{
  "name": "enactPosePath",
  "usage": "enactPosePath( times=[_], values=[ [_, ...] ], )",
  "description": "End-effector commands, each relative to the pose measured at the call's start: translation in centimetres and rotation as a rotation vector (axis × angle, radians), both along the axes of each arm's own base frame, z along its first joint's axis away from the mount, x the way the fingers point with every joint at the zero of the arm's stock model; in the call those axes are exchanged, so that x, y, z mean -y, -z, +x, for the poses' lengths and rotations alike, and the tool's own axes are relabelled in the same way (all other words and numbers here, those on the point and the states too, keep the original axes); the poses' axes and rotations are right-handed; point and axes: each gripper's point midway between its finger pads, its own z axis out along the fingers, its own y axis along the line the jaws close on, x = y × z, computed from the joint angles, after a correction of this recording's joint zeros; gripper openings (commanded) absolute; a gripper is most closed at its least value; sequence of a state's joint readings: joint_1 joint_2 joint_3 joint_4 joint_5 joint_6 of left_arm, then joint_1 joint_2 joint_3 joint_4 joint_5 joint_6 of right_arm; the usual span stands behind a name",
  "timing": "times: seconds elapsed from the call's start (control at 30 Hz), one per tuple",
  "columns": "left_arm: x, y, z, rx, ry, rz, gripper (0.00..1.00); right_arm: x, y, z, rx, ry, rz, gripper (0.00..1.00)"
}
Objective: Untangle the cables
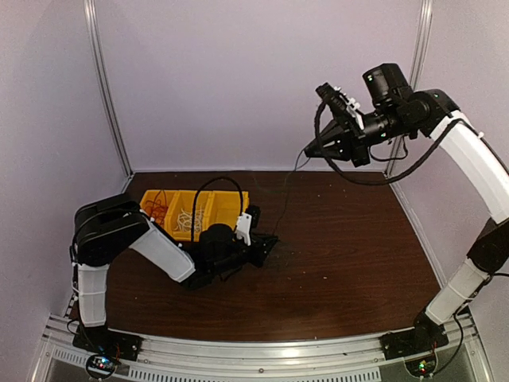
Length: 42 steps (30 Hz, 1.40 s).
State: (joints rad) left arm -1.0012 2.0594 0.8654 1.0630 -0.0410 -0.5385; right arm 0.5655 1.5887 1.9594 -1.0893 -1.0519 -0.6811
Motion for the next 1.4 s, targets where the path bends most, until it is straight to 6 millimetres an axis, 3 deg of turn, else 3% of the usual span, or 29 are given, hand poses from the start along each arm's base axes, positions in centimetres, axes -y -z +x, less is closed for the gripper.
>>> enactPosePath(
  times=[0.0,0.2,0.33,0.4,0.53,0.63,0.7,0.8,0.9,1.0,1.17,1.37],
  values=[
    [-1.0,2.8,0.2,-0.075,-0.028,0.057,0.11,2.0,-6.0,-2.3,0.077,-0.014,0.118,0.00],
    [-1.5,3.0,0.6,-0.112,-0.051,0.057,0.11,3.3,-9.7,-2.1,0.185,0.051,0.179,0.00],
    [-1.3,2.6,0.3,-0.107,-0.025,0.060,0.11,5.4,-13.3,-2.1,0.264,0.105,0.250,0.00],
    [-1.5,1.1,-0.5,-0.066,0.009,0.016,0.14,5.8,-13.5,-1.8,0.252,0.107,0.256,0.00],
    [-2.2,-1.4,-2.0,-0.017,0.059,-0.030,0.15,5.3,-11.7,-1.1,0.193,0.093,0.233,0.00],
    [-2.8,-2.6,-2.5,0.006,0.067,-0.027,0.00,5.4,-11.5,-0.6,0.203,0.127,0.235,0.00],
    [-3.5,-2.3,-2.4,-0.007,0.042,0.014,0.00,5.8,-12.6,-0.7,0.251,0.161,0.248,0.00],
    [-5.9,-1.0,-2.2,-0.050,-0.047,0.114,0.00,7.1,-14.6,-0.3,0.334,0.236,0.269,0.00],
    [-9.7,-0.5,-2.6,-0.109,-0.151,0.190,0.00,8.5,-15.9,0.8,0.375,0.322,0.276,0.00],
    [-14.4,-1.0,-3.4,-0.172,-0.282,0.253,0.00,10.1,-16.6,3.2,0.414,0.457,0.277,0.00],
    [-23.3,0.9,-5.8,-0.320,-0.524,0.247,0.00,14.1,-17.5,7.7,0.430,0.657,0.318,0.00],
    [-27.1,3.3,-7.5,-0.426,-0.635,0.248,0.00,19.7,-19.8,11.6,0.451,0.866,0.434,0.00]
  ],
)
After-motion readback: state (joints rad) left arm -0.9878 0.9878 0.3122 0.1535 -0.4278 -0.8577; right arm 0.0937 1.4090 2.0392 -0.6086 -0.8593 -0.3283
